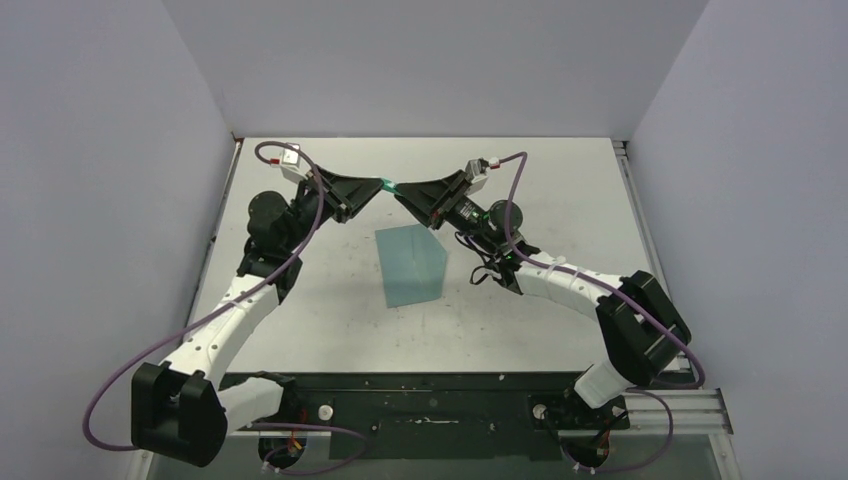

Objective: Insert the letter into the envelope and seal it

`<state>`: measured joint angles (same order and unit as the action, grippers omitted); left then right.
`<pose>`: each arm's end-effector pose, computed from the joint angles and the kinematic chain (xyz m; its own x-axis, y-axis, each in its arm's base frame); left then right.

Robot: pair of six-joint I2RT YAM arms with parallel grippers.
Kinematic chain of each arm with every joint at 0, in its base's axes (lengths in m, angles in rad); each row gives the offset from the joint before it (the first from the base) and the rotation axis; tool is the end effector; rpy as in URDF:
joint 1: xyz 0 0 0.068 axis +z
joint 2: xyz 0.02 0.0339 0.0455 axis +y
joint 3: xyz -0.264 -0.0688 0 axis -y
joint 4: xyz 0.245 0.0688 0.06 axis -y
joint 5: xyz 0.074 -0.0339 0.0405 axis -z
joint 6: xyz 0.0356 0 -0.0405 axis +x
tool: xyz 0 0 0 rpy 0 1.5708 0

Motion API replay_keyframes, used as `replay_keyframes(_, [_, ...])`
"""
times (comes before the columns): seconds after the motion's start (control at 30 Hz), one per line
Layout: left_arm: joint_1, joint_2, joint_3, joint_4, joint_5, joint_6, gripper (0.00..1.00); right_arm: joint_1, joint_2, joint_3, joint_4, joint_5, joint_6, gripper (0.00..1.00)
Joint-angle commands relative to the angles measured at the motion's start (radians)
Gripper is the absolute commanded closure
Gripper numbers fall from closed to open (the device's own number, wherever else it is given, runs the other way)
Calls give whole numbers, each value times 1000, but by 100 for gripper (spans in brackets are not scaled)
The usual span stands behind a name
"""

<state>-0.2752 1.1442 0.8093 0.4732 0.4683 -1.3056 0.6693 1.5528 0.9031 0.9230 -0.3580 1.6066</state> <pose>0.2522 -0.0879 0.3446 -0.6144 -0.7213 -0.3196 0.3044 0.1571 -0.9395 0.2667 0.2269 0.3060 -0.8527 0.5189 -0.0600 -0.1813 -0.1862 0.9657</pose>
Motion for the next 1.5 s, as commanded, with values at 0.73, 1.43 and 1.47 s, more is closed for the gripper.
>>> replay_keyframes(0.73, [166,-91,171,-590,353,794,22,-152,-6,337,-1092,-342,-930,95])
replay_keyframes(1.43, [2,91,108,-581,726,985,48,-56,75,482,-1337,-644,-1282,95])
replay_keyframes(1.47, [0,91,105,-585,726,988,48,-56,75,484,-1335,-654,-1283,95])
